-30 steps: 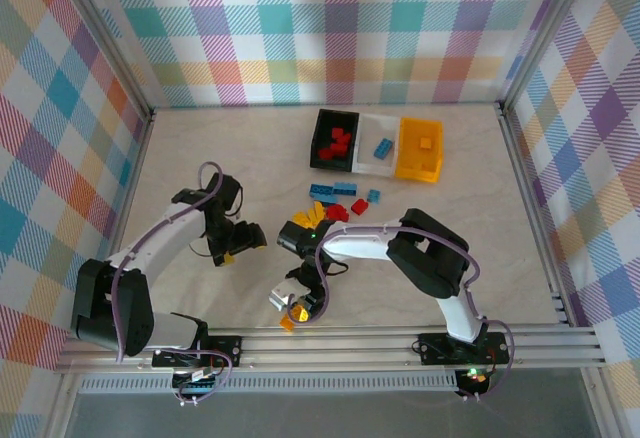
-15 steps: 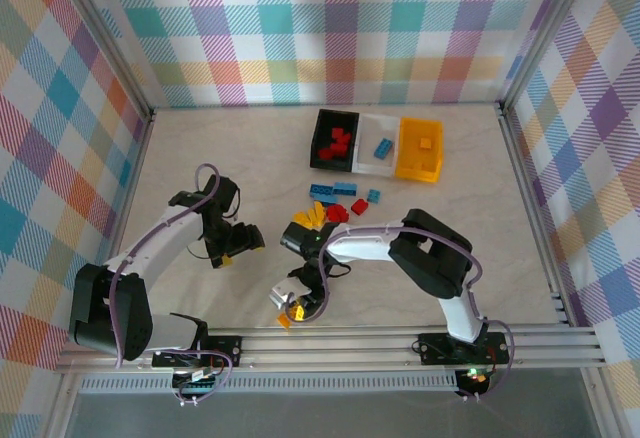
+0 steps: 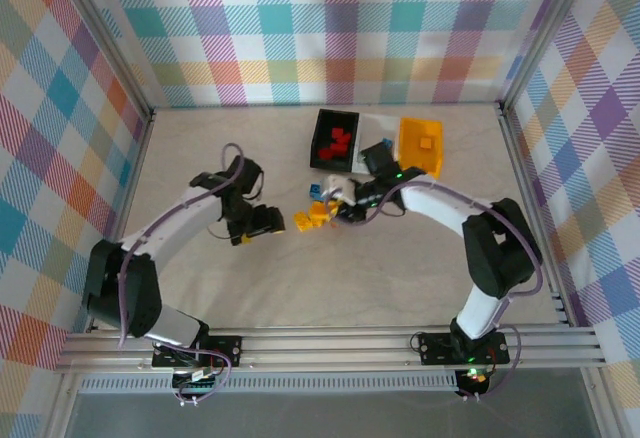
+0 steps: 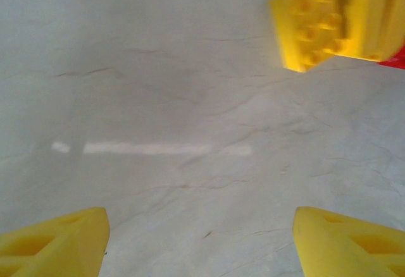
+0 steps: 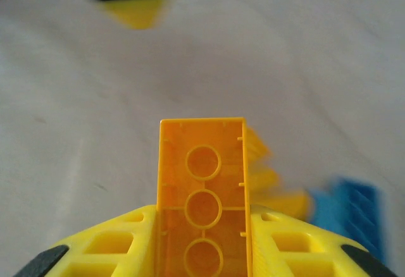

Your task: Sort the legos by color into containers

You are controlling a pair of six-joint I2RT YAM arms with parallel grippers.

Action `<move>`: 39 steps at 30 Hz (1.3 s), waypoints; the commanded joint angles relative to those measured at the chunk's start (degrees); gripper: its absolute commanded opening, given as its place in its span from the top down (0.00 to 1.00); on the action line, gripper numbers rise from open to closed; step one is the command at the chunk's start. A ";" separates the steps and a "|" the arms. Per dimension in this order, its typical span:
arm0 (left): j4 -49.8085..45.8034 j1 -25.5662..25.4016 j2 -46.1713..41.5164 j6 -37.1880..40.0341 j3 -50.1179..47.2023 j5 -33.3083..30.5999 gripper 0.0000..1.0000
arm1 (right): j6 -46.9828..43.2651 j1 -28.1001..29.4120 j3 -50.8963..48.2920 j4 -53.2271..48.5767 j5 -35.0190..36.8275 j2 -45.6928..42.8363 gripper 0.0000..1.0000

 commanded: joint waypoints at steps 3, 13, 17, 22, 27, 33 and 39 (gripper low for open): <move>1.47 -4.68 7.20 2.03 6.56 0.33 0.23 | 12.46 -9.81 5.08 3.34 5.02 2.14 0.67; -0.46 -6.69 17.96 6.40 17.92 0.43 0.23 | 36.21 -19.70 19.93 1.97 21.78 14.07 0.67; -1.24 -6.69 21.32 7.14 20.84 0.70 0.23 | 41.99 -22.20 24.39 -0.30 26.41 18.04 0.68; -1.70 -6.69 24.20 7.19 23.80 0.79 0.23 | 44.87 -25.14 27.53 -1.63 29.71 20.96 0.68; -1.94 -6.64 26.21 7.15 25.65 0.89 0.23 | 45.04 -26.49 28.58 -2.78 30.89 21.90 0.65; -2.25 -6.69 28.80 7.63 27.84 1.20 0.23 | 44.61 -26.80 27.39 -2.17 30.04 20.55 0.45; -2.30 -6.69 31.53 7.51 30.20 1.14 0.23 | 47.35 -26.71 26.47 -1.92 27.39 15.43 0.29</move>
